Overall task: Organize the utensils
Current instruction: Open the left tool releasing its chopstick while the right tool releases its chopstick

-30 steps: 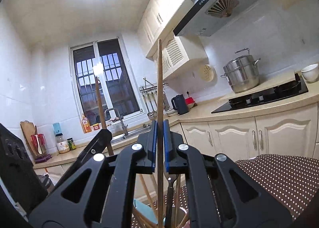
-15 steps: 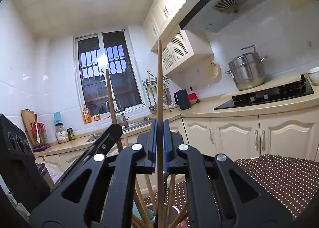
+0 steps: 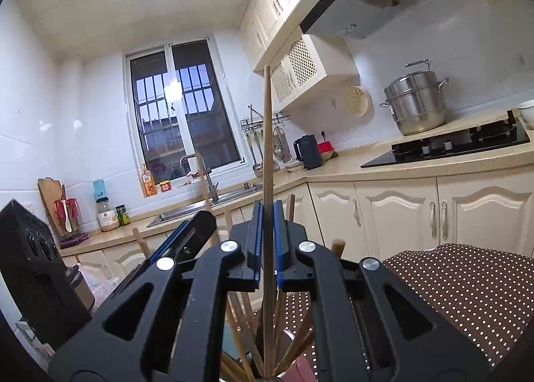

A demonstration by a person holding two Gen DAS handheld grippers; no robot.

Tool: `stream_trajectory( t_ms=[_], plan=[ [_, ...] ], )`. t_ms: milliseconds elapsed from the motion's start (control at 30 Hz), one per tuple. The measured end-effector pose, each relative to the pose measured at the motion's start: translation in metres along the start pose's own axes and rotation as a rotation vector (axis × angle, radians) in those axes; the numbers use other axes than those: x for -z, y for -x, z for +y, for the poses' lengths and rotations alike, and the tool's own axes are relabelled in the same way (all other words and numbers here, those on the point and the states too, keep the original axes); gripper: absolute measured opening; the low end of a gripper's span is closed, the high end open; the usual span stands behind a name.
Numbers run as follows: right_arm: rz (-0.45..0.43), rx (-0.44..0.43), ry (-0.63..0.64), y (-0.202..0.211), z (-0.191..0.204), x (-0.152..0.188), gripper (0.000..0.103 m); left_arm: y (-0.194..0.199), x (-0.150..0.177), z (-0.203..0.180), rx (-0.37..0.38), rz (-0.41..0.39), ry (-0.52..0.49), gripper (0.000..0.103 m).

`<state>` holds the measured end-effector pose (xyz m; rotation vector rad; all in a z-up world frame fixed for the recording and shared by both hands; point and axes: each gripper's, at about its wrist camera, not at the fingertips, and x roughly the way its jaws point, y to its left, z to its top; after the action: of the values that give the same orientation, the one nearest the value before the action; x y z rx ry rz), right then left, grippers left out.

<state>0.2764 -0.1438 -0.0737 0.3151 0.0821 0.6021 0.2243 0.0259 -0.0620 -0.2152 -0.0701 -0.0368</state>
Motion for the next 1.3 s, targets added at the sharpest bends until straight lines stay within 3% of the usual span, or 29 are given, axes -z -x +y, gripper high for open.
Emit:
stream_trajectory(
  t_ms=[133, 400, 800, 1033, 1167, 1300],
  plan=[
    [0.004, -0.005, -0.009, 0.001, -0.001, 0.001, 0.007, 0.000, -0.004, 0.003, 0.004, 0.024, 0.010, 0.033],
    [0.023, -0.007, -0.023, -0.002, -0.003, 0.004, 0.007, -0.005, -0.003, 0.006, -0.007, 0.080, 0.004, 0.034],
    [0.053, -0.005, -0.043, -0.008, -0.005, 0.012, 0.007, -0.008, -0.016, 0.031, 0.059, 0.194, 0.134, 0.036],
    [0.068, 0.002, -0.010, -0.010, 0.001, 0.013, 0.007, 0.001, -0.034, 0.042, 0.081, 0.207, 0.176, 0.036],
    [0.098, 0.011, -0.006, -0.012, 0.006, 0.013, 0.007, 0.011, -0.047, 0.048, 0.067, 0.203, 0.139, 0.041],
    [0.131, 0.018, 0.040, -0.010, 0.017, 0.017, 0.007, 0.014, -0.051, 0.056, 0.054, 0.255, 0.119, 0.041]
  ],
)
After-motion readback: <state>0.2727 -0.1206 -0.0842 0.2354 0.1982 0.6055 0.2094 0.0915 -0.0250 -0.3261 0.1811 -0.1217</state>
